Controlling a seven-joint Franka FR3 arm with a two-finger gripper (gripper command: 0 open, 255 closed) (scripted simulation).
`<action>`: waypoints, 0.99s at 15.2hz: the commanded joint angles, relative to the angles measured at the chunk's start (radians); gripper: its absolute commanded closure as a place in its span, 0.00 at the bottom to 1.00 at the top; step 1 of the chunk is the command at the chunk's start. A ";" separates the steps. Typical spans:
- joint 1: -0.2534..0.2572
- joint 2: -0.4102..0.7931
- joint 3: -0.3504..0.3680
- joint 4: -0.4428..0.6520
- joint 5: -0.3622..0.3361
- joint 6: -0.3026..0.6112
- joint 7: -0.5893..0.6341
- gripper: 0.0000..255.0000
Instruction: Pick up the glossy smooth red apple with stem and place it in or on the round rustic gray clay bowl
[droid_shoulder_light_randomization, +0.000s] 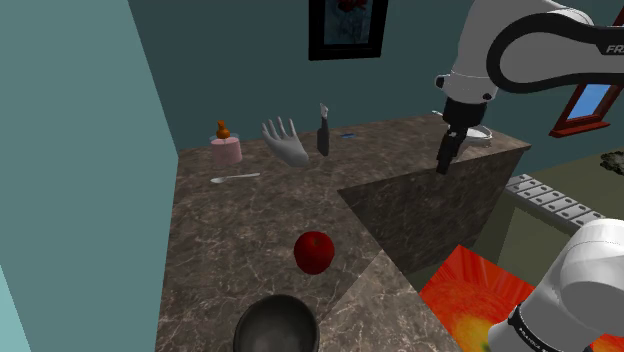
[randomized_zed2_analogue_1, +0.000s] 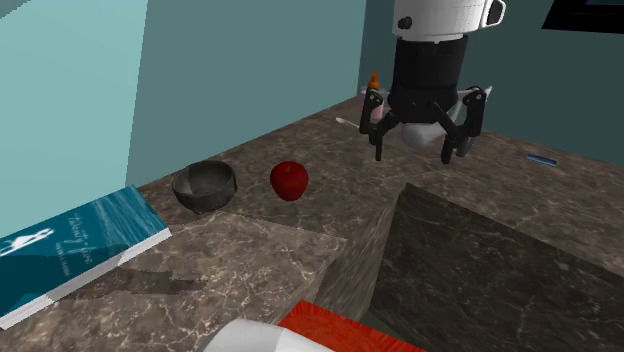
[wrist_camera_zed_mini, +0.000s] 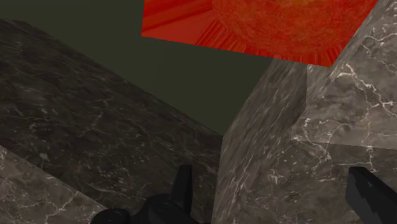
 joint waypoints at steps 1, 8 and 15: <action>0.000 0.000 0.000 0.000 0.000 0.000 0.000 0.00; 0.061 0.112 0.097 -0.032 0.090 0.174 0.100 0.00; 0.111 0.273 0.196 -0.007 0.150 0.348 0.193 0.00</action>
